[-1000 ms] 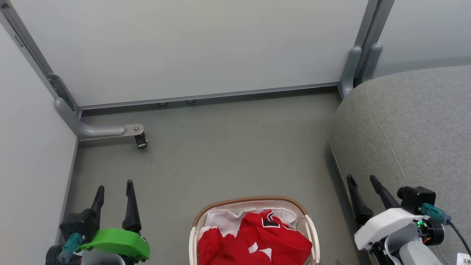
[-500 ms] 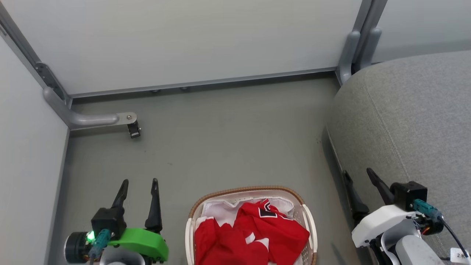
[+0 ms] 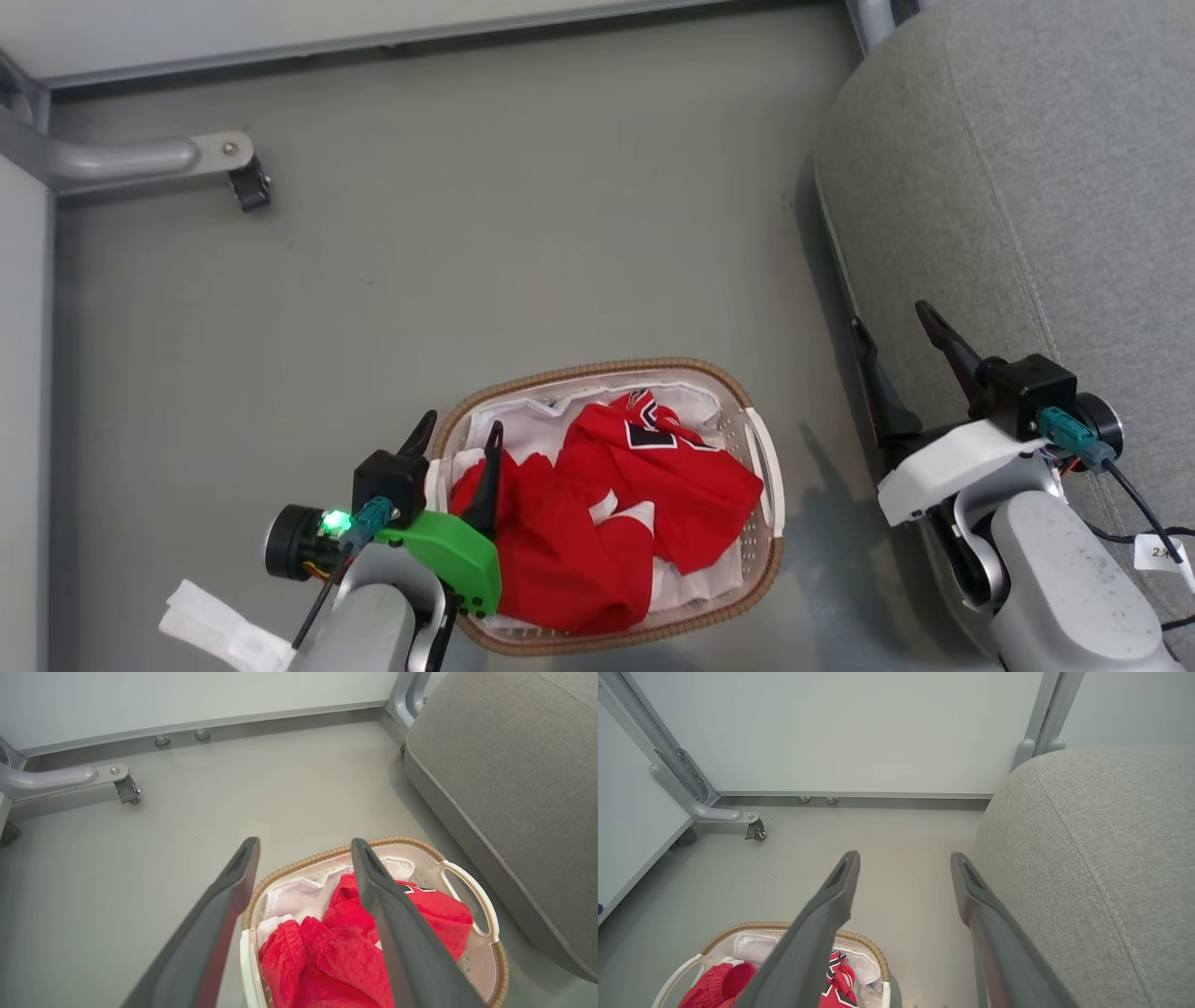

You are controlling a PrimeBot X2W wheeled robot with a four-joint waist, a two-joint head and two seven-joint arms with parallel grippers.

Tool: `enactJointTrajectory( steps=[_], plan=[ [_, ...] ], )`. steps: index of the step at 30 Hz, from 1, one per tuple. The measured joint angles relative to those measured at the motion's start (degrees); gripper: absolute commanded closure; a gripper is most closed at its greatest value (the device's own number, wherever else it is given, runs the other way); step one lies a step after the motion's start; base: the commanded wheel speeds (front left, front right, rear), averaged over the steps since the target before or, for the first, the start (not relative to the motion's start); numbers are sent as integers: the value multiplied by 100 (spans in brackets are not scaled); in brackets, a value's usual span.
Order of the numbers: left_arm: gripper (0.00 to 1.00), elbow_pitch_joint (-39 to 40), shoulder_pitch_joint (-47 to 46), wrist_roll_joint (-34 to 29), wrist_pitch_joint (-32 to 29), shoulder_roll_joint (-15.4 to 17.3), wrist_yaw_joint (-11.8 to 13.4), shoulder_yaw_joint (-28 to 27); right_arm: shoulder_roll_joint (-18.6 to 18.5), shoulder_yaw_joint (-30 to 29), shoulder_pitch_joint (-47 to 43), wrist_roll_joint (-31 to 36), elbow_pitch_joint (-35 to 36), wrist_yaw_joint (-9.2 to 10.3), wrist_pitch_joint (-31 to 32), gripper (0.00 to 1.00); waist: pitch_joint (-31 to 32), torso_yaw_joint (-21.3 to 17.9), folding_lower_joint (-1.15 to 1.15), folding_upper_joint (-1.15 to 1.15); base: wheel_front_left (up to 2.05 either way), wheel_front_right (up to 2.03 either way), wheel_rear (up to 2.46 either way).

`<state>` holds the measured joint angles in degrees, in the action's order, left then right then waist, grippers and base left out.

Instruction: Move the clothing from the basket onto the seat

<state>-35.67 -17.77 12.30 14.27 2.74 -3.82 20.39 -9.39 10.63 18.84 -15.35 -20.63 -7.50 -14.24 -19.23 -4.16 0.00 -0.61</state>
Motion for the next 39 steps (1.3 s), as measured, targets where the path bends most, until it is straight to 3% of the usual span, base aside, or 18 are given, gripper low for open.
enactJointTrajectory(
  steps=[8,15,20,23,31,39],
  plan=[
    [0,-987,-792,615,86,-9,78,1074,10,40,297,177,18,-1,-75,0,-895,-238,0,0,0,0,0],
    [0,-1849,-1251,1663,67,-9,125,1845,111,-21,452,87,51,-1,-75,0,-1561,-442,1,0,0,0,0],
    [0,-2138,-1436,2354,-289,-4,97,2431,138,5,542,68,37,-1,-75,0,-1921,-578,1,0,0,0,0],
    [0,-2217,-1582,2718,-472,-4,207,2719,175,21,555,59,40,0,-75,0,-2111,-658,1,0,0,0,0],
    [0,-2555,-2029,3080,-848,-3,638,3379,236,8,650,53,125,-1,-75,0,-2518,-819,0,0,0,0,0],
    [0,-2898,-2440,3149,-1104,-3,824,3879,305,-19,678,54,191,-1,-75,0,-2845,-913,0,0,0,0,0]
  ],
)
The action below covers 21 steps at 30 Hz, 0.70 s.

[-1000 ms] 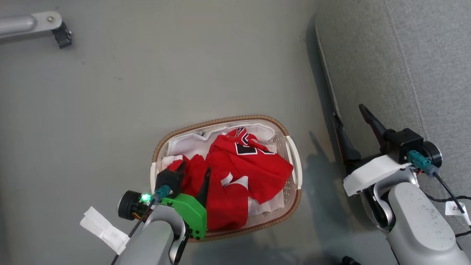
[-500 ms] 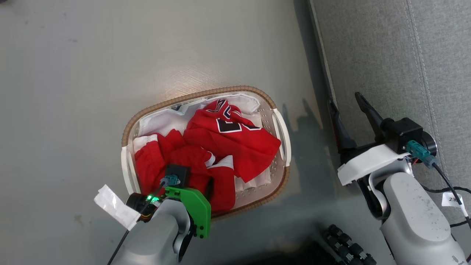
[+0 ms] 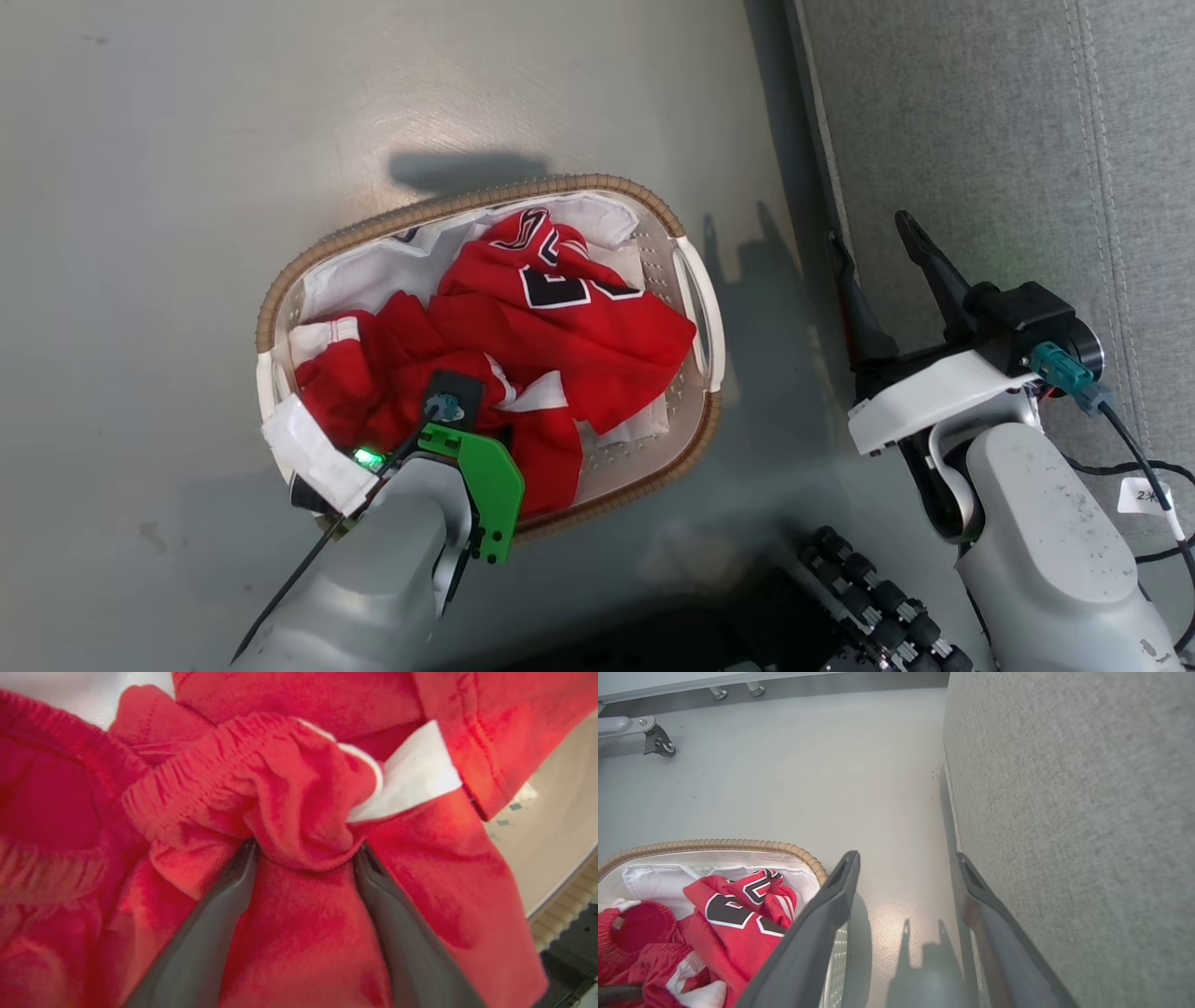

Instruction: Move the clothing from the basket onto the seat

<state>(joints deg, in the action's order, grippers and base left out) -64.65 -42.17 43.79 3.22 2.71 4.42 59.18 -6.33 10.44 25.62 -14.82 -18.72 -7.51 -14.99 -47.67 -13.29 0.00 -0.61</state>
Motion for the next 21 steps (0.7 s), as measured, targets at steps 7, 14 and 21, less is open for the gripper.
enactJointTrajectory(
  steps=[7,14,21],
  plan=[
    [100,-102,-175,104,-132,1,15,289,11,26,20,-1,-14,0,0,0,-82,22,0,0,0,0,0],
    [100,-204,-196,258,-389,1,-35,511,16,105,96,-1,-29,0,0,0,11,13,0,0,0,0,0],
    [100,-224,124,480,-164,1,-99,577,33,129,74,-36,-152,0,0,0,380,5,0,0,0,0,0]
  ],
)
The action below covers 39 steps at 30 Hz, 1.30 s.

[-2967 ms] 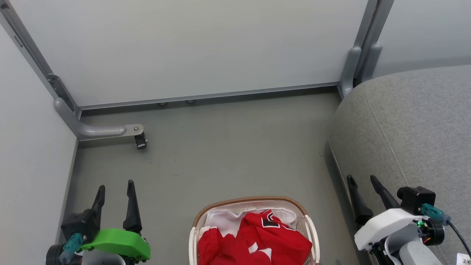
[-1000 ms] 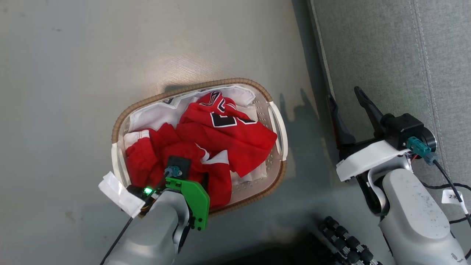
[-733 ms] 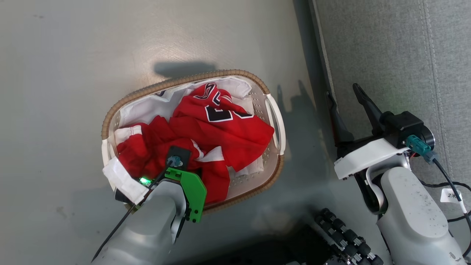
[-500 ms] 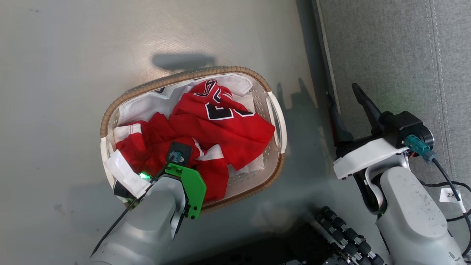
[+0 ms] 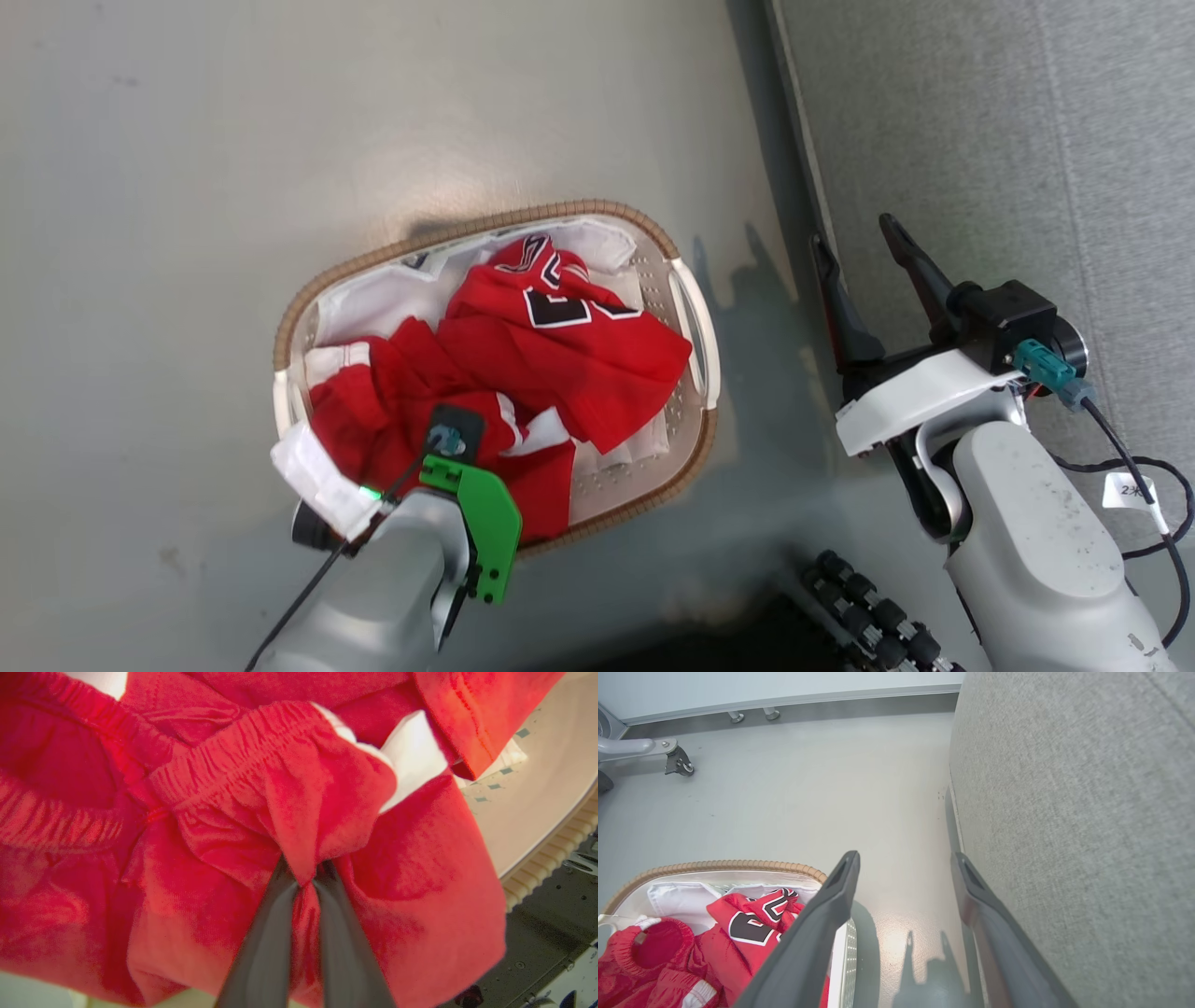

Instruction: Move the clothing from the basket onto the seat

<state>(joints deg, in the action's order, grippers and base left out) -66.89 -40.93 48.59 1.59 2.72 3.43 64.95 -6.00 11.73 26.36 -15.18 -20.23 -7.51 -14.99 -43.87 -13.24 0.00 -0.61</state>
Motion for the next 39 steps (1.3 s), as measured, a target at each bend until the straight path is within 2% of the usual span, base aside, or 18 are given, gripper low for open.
enactJointTrajectory(
  steps=[12,18,22,28,33,39],
  plan=[
    [100,181,675,479,1133,7,-137,-116,116,89,-371,-270,-267,0,0,0,1169,74,0,0,0,0,0],
    [100,481,905,512,1324,12,-241,-286,110,143,-739,-229,-368,0,0,0,1869,189,0,0,0,0,0],
    [100,1166,944,49,1345,41,-142,-883,81,102,-1022,-149,-361,0,0,0,2349,295,-1,0,0,0,0],
    [100,2252,1416,-799,1352,197,-143,-1816,76,138,-1438,-16,-372,-1,0,0,3025,474,-1,0,0,0,0],
    [100,3138,1650,-1421,1354,175,-293,-2461,97,213,-1760,21,-390,0,0,0,3575,609,-1,0,0,0,0],
    [100,3910,1685,-1869,1352,87,-468,-2885,101,426,-1923,54,-330,0,0,0,4099,748,-1,0,0,0,0]
  ],
)
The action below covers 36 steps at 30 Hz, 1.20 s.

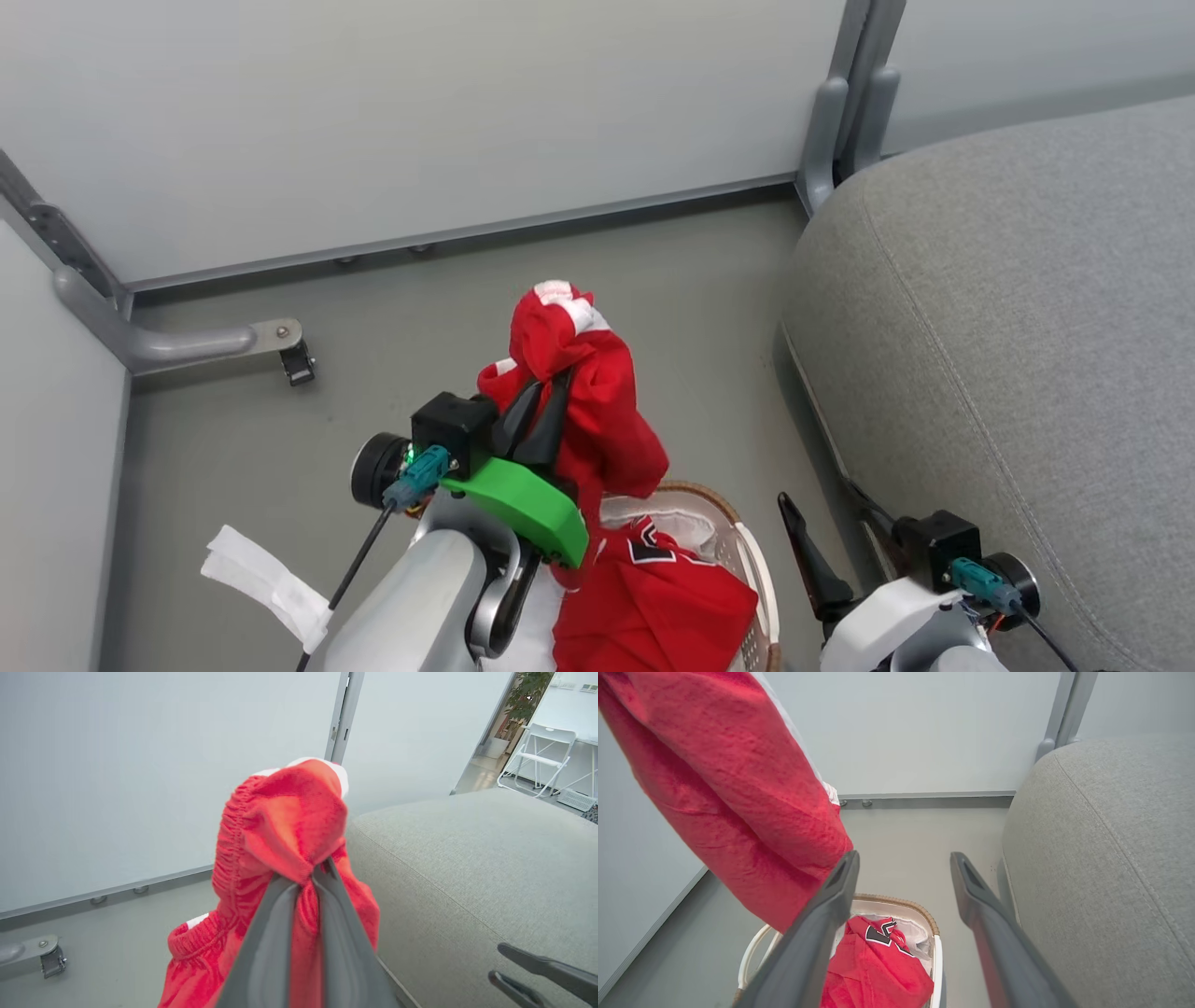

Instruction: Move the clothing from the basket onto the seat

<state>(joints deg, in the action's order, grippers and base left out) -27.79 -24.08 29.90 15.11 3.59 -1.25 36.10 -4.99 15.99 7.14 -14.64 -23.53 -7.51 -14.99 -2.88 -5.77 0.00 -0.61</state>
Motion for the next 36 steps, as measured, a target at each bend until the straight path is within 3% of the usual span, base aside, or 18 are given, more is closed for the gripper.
enactJointTrajectory(
  steps=[6,12,20,21,22,27,28,29,36],
  plan=[
    [100,367,-11,-192,1,-57,-85,-80,-111,755,69,108,227,0,0,0,269,144,0,0,0,0,0],
    [100,472,-10,-141,1,-62,-146,93,-104,1549,793,261,476,-1,0,0,304,275,0,0,0,0,0],
    [100,617,-41,242,1,-70,-129,748,183,1720,1599,558,-422,-1,-1,0,292,561,0,0,0,0,0],
    [100,623,-42,294,1,-69,-125,826,199,1773,1617,512,-520,-1,-1,73,295,613,0,0,0,0,0],
    [100,633,-42,365,0,-73,-118,884,208,1807,1621,411,-613,-1,-1,100,299,665,0,0,0,0,0],
    [98,673,-41,469,1,-71,87,971,219,1933,1635,-178,-546,-1,0,100,319,857,0,0,0,0,0],
    [25,665,-36,459,1,-71,127,964,222,1925,1628,-224,-542,-1,0,100,321,864,0,0,0,0,0],
    [0,665,-26,434,1,-69,167,912,231,1878,1590,-305,-523,-1,0,100,321,855,0,0,0,0,0],
    [0,580,133,48,1,-71,242,487,213,1435,1189,-448,-452,-1,0,100,323,500,0,0,0,0,0]
  ],
)
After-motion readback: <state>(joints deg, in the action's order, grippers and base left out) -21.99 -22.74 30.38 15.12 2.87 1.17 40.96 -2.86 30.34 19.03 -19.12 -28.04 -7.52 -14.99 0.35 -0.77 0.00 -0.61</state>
